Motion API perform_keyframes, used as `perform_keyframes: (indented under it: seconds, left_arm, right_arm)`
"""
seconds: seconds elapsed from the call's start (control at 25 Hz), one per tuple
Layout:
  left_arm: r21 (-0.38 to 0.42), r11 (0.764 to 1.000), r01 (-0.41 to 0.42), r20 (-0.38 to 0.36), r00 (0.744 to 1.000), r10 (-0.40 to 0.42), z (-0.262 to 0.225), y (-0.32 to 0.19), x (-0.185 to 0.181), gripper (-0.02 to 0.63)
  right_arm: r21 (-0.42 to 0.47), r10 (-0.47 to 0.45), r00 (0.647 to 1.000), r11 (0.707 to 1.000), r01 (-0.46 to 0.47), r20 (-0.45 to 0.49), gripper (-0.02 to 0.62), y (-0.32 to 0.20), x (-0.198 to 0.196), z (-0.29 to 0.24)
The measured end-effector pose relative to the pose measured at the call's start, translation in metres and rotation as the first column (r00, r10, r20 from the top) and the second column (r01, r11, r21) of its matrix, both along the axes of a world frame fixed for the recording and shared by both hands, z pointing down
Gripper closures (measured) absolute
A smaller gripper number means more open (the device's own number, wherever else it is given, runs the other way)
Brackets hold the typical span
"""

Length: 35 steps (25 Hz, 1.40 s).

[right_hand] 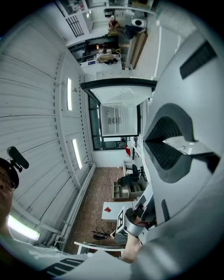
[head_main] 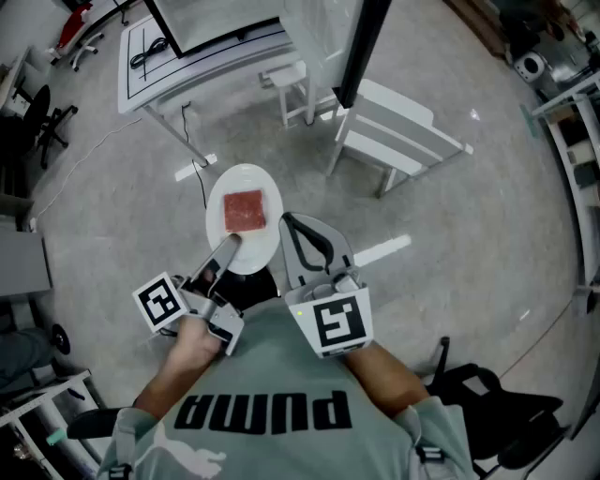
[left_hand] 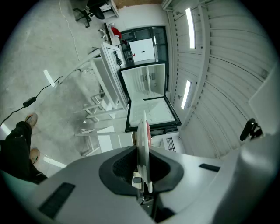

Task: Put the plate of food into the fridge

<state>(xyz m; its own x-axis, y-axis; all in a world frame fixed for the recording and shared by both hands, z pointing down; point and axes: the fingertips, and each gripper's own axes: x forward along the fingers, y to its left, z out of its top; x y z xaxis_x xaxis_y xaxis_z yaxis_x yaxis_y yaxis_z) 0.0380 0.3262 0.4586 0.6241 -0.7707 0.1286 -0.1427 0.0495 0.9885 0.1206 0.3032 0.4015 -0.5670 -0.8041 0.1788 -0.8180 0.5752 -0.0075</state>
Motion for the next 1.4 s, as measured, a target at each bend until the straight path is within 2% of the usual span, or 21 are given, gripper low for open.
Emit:
perform_keyframes:
  seconds: [1.4]
  left_arm:
    - [-0.014, 1.000, 0.015, -0.002, 1.000, -0.015, 0.004, -0.015, 0.002, 0.571]
  right_arm:
    - [-0.032, 0.001, 1.000, 0.999, 0.000, 0.029, 0.591, -0.020, 0.004, 0.006]
